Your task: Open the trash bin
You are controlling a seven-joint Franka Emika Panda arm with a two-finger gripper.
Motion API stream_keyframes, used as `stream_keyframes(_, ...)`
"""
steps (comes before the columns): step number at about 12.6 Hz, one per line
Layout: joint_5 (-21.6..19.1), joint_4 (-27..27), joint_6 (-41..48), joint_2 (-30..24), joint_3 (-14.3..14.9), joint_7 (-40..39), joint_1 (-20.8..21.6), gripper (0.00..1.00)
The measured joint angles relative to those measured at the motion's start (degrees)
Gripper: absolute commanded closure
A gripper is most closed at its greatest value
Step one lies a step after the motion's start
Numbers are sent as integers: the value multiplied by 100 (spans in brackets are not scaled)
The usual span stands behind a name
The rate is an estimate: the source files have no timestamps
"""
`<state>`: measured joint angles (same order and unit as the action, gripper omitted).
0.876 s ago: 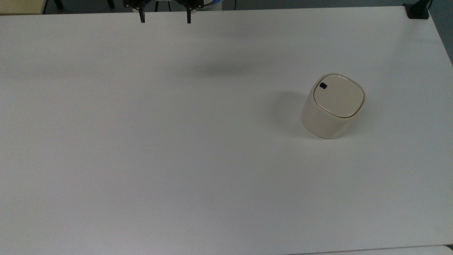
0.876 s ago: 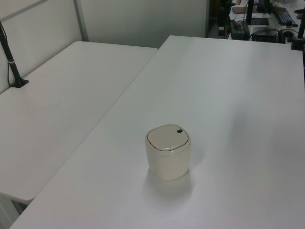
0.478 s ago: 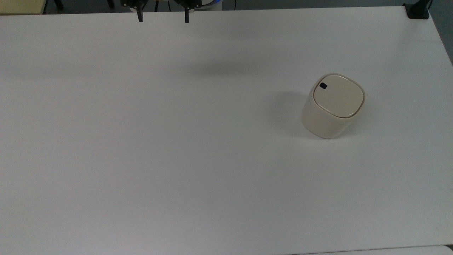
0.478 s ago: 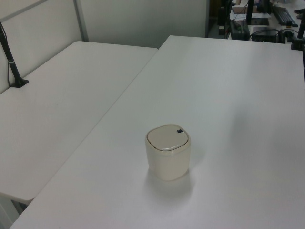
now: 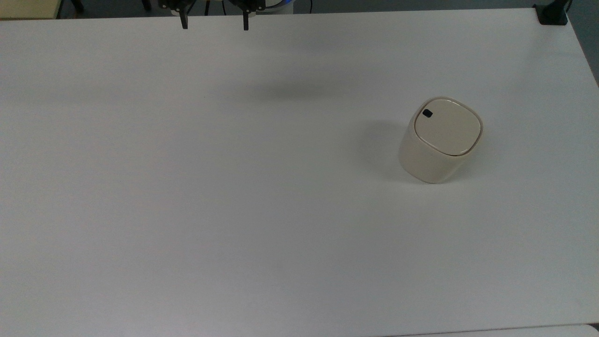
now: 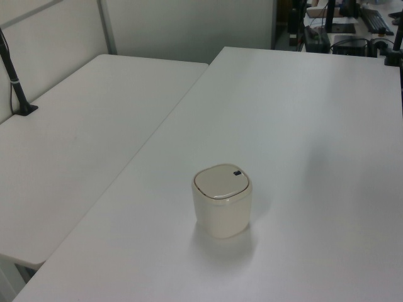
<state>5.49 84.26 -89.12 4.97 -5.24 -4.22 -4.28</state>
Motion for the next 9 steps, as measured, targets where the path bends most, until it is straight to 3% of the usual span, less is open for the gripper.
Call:
stream_keyframes(1, 0, 0, 0, 0, 0, 0, 0, 38)
stream_keyframes(2, 0, 0, 0, 0, 0, -1, 0, 56)
stream_keyframes(6, 0, 0, 0, 0, 0, -21, 0, 96)
stream_keyframes(9, 1, 0, 0, 0, 0, -25, 0, 100)
